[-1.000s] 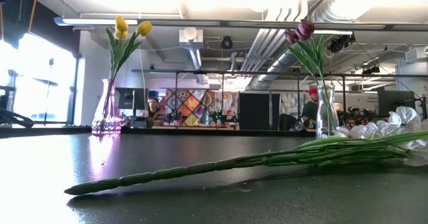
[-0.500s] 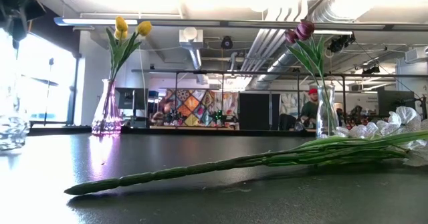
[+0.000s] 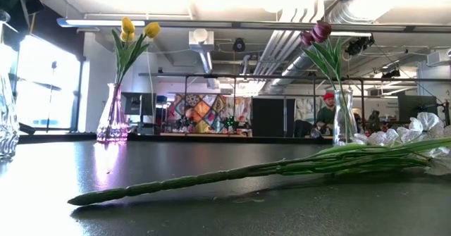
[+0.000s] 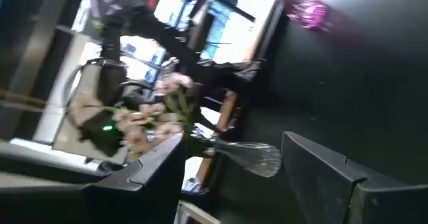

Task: Sort flowers into vase by color
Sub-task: Move the bottom transparent vase to the middle left of the table, then put the right white flower into the bottom transparent vase

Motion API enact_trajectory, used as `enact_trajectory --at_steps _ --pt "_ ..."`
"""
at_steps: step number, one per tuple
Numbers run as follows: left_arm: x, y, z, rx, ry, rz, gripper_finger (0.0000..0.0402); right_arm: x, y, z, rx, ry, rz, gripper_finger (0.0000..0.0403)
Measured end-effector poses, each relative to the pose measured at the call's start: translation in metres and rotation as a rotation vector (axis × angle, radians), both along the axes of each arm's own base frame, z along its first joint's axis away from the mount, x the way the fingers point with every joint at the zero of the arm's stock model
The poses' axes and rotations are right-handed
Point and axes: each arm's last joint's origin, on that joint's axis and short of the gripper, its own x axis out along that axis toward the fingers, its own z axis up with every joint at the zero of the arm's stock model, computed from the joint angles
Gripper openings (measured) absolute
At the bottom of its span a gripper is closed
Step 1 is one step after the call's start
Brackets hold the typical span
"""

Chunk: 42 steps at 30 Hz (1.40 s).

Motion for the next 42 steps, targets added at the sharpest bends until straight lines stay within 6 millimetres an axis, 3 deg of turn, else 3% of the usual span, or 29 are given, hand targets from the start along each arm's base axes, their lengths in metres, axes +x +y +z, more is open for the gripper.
enact_trajectory --at_steps 4,16,23,26,34,37,42 --pt "-0.010 0.004 0.009 -0.033 -0.025 -0.020 0.0227 -0.002 -0.002 -0.008 0.038 0.052 -0.025 0.0235" --pt "-0.046 0.034 0.064 -0.261 -0.359 -0.084 0.0232 -0.012 -0.006 -0.033 0.253 0.288 0.016 0.0235" --pt "-0.069 0.052 0.086 -0.235 -0.539 -0.270 0.0231 -0.022 -0.002 -0.046 0.445 0.548 0.191 0.0235" --pt "-0.077 0.059 0.090 -0.221 -0.579 -0.311 0.0228 -0.028 0.003 -0.049 0.540 0.638 0.219 0.0235" --pt "-0.089 0.078 0.103 -0.174 -0.686 -0.302 0.0217 -0.054 0.019 -0.030 0.707 0.968 0.191 0.0235" --pt "-0.093 0.086 0.107 -0.125 -0.716 -0.298 0.0216 -0.063 0.031 -0.041 0.712 1.110 0.203 0.0235" --pt "-0.096 0.091 0.099 -0.057 -0.664 -0.325 0.0215 -0.052 0.058 -0.073 0.693 1.180 0.237 0.0235"
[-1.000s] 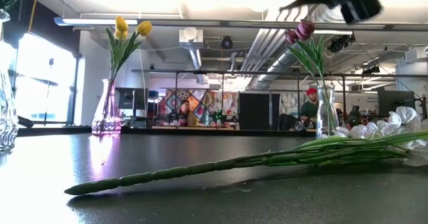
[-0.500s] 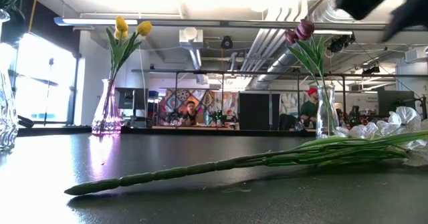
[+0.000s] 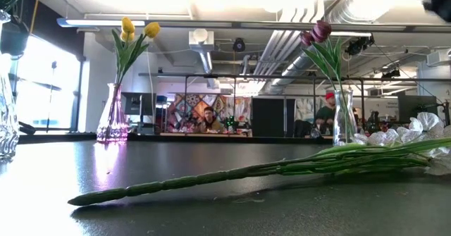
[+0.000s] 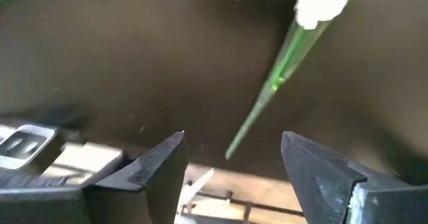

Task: Sort flowers into vase by color
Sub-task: Put the right white flower into the bottom transparent vase

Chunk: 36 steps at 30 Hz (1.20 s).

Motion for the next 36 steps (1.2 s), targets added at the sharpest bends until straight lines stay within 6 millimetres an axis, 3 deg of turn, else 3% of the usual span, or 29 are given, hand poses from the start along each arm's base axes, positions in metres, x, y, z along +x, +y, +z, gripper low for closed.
enact_trajectory --at_steps 7,13,17,29,36 --pt "0.000 0.002 -0.005 -0.023 0.043 0.074 0.0215 0.009 0.018 -0.057 -0.100 0.166 -0.053 0.0235" --pt "0.000 0.003 -0.005 -0.053 0.049 0.091 0.0215 0.012 0.017 -0.074 -0.120 0.257 -0.069 0.0233" --pt "0.000 0.003 -0.005 -0.100 0.062 0.107 0.0215 0.011 0.016 -0.075 -0.143 0.267 -0.056 0.0199" --pt "0.001 0.006 -0.004 -0.140 0.024 0.245 0.0215 0.007 0.011 -0.066 -0.237 0.163 -0.011 0.0013" --pt "0.001 0.008 -0.004 -0.223 0.016 0.320 0.0215 0.000 0.001 -0.024 -0.383 -0.143 -0.060 0.0006"
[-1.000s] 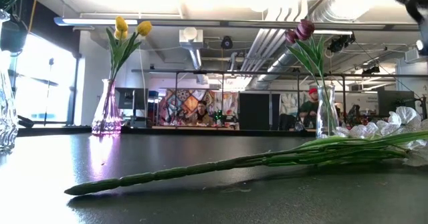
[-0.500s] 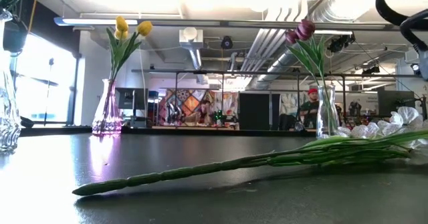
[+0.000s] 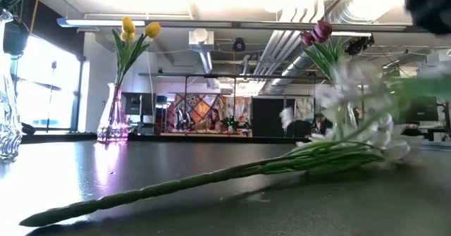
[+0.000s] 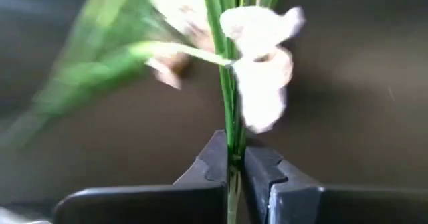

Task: Sort flowers into vase by color
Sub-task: Put the right white flower into the bottom transparent vase

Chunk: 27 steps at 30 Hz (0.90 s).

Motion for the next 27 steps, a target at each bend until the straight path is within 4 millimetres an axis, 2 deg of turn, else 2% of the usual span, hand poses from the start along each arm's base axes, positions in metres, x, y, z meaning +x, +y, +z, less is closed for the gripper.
enact_trajectory --at_steps 5,9,14,21,27 --pt "0.000 0.001 0.001 -0.015 -0.013 0.031 0.0215 -0.008 -0.018 0.040 -0.211 -0.292 0.018 0.0005" --pt "0.001 0.002 0.003 -0.025 -0.043 0.091 0.0215 -0.004 -0.039 0.069 -0.410 -0.454 0.118 0.0002" --pt "0.002 0.002 0.008 -0.069 -0.093 0.153 0.0215 0.018 -0.066 0.096 -0.589 -0.547 0.294 0.0001" --pt "0.004 -0.003 0.017 -0.096 -0.139 0.151 0.0215 0.057 -0.095 0.135 -0.799 -0.786 0.516 0.0001" --pt "0.006 -0.005 0.028 0.001 -0.203 0.125 0.0215 0.081 -0.132 0.146 -0.842 -0.916 0.599 0.0000"
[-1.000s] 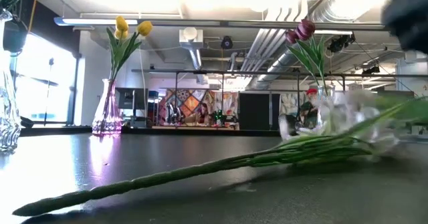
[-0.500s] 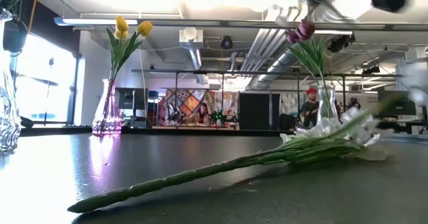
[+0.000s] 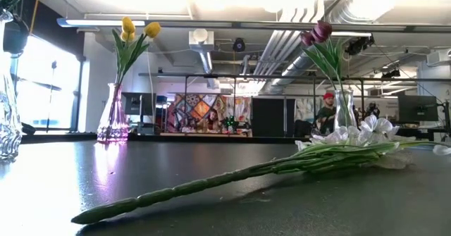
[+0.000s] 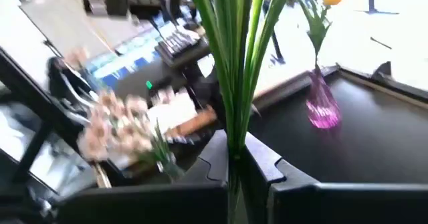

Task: Sort flowers into vase by color
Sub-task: Put the right white flower into the bottom transparent vase

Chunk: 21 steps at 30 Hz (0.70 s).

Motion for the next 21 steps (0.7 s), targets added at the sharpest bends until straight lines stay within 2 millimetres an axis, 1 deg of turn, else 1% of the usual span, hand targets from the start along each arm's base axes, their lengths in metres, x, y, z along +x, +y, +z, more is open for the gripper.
enact_trajectory --at_steps 4,9,13,16,21 --pt "0.000 0.001 0.009 0.014 -0.047 0.006 0.0215 0.013 -0.015 0.006 0.014 -0.121 0.035 0.0000" --pt "-0.001 0.004 0.017 -0.019 -0.087 0.088 0.0215 0.029 -0.024 0.000 0.026 -0.195 0.039 0.0000" --pt "-0.001 0.004 0.020 0.007 -0.099 0.094 0.0215 0.046 -0.024 -0.001 0.009 -0.162 0.035 0.0000" --pt "-0.001 0.004 0.022 0.015 -0.107 0.097 0.0215 0.063 -0.021 0.011 -0.038 -0.135 0.061 0.0000" --pt "0.001 0.003 0.025 0.018 -0.119 0.104 0.0215 0.092 -0.022 0.029 -0.113 -0.006 0.073 0.0000"
